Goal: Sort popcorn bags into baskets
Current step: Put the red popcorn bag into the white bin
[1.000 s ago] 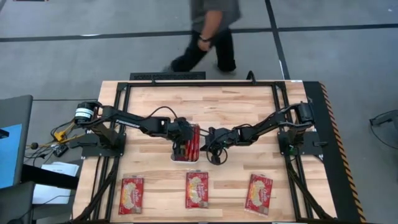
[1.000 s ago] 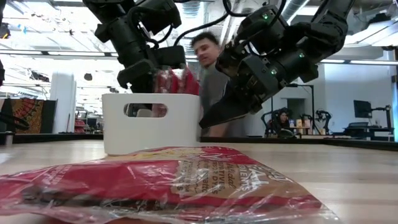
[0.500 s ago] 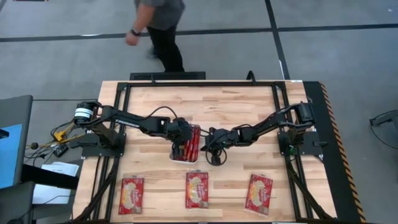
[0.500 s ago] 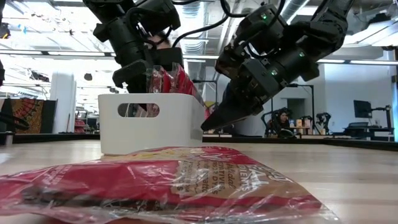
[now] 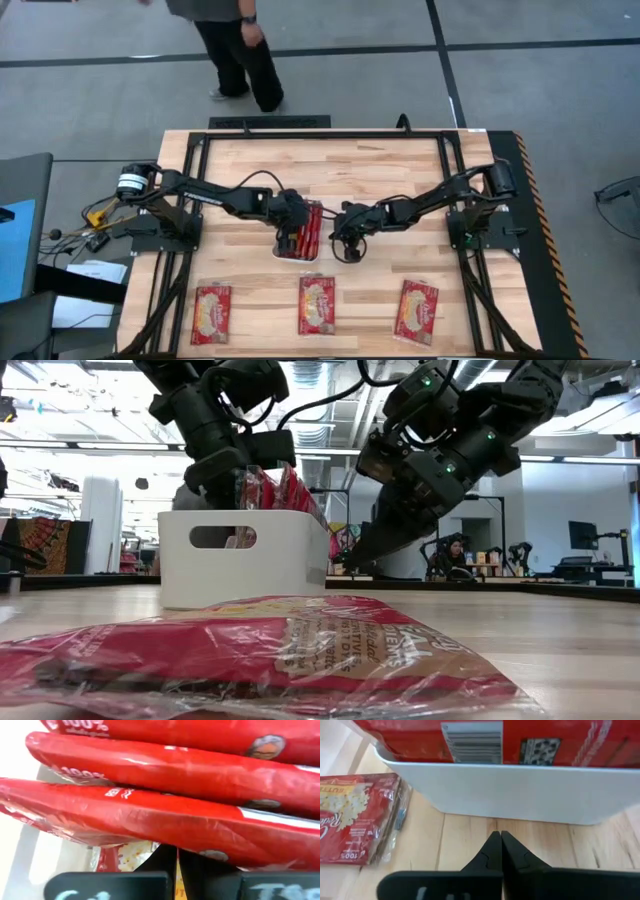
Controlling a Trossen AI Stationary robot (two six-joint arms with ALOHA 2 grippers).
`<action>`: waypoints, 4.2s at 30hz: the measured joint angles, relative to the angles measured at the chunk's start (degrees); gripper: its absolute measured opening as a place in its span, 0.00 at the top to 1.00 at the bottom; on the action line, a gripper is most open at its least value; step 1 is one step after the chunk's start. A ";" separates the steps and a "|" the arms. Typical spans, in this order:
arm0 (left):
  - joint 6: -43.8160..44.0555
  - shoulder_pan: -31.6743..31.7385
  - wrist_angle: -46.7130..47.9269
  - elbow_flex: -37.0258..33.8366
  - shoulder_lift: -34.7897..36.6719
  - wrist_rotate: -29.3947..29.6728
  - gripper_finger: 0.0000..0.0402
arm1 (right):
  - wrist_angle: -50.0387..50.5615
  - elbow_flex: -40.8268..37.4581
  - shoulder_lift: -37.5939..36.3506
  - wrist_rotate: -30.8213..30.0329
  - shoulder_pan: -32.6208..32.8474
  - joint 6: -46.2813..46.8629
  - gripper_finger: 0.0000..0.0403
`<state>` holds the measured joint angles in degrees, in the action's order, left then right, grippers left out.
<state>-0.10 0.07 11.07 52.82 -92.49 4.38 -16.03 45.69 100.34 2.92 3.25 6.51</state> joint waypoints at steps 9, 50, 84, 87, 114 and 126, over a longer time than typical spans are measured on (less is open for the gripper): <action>0.55 -0.78 0.20 0.00 0.00 0.43 0.98 | 1.03 -0.02 0.02 -1.51 -0.02 -0.75 0.99; 7.09 -4.18 6.80 -8.07 27.00 16.06 0.98 | 3.00 -11.16 -32.45 -6.25 4.06 -2.48 0.97; 16.76 -12.48 -4.54 -23.04 38.14 27.47 0.82 | 10.24 -11.34 -34.23 -13.20 8.93 -0.51 0.97; 16.21 -12.48 -4.58 -23.04 38.14 28.70 0.82 | 10.38 -11.34 -34.23 -13.09 8.95 -0.75 0.96; 15.42 -12.48 -5.61 -23.04 38.12 33.21 0.82 | 13.18 -11.27 -31.98 -8.35 9.18 -0.34 0.94; 14.58 -12.45 -2.68 -22.99 38.10 34.65 0.82 | 9.54 -8.15 -24.09 -4.31 10.75 -0.33 0.93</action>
<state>14.48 -12.38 8.39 29.82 -54.39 39.03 -6.49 37.54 76.25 -1.39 13.99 6.19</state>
